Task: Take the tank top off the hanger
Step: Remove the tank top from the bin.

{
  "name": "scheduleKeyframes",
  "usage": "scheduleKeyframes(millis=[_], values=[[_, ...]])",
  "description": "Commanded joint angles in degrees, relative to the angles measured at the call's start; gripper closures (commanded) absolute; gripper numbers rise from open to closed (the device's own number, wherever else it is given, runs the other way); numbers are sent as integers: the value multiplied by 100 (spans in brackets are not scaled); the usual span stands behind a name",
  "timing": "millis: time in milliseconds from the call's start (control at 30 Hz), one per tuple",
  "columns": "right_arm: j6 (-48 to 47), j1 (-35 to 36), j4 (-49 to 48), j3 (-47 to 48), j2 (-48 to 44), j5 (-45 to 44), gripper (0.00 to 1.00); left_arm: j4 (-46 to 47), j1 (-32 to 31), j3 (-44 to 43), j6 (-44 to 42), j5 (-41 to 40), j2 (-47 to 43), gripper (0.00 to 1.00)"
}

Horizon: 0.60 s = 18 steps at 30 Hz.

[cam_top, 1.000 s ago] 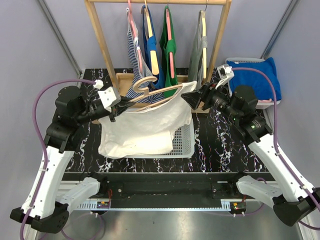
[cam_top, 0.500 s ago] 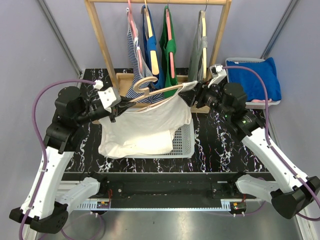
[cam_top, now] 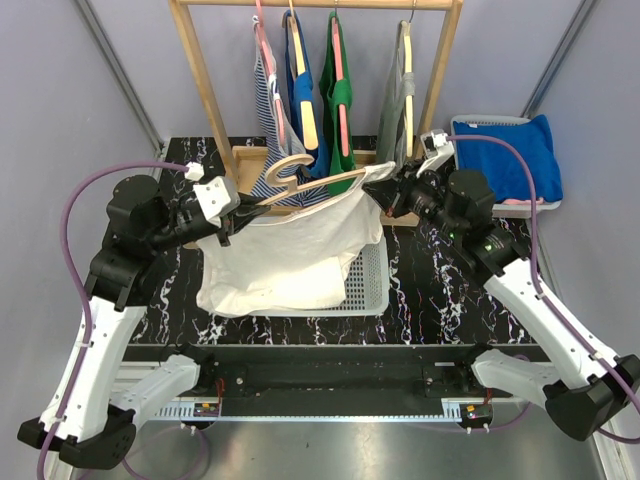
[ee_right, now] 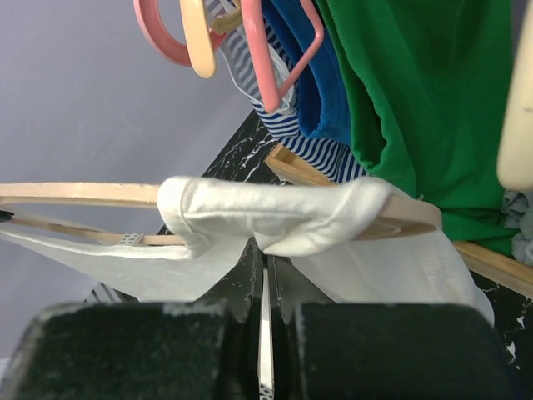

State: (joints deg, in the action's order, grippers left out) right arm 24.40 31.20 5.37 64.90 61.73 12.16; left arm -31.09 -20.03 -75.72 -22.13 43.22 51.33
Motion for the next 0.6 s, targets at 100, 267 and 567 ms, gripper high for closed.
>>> scheduleKeyframes(millis=[100, 267, 567], values=[[-164, 70, 402, -189, -653, -923, 100, 394, -18, -57, -116, -409, -167, 100], [-217, 62, 922, -250, -1093, -1822, 100, 60, -27, 206, -467, -867, -676, 100], [125, -842, 1116, -83, -716, -1570, 100, -363, -18, 260, -468, -1202, -1160, 100]])
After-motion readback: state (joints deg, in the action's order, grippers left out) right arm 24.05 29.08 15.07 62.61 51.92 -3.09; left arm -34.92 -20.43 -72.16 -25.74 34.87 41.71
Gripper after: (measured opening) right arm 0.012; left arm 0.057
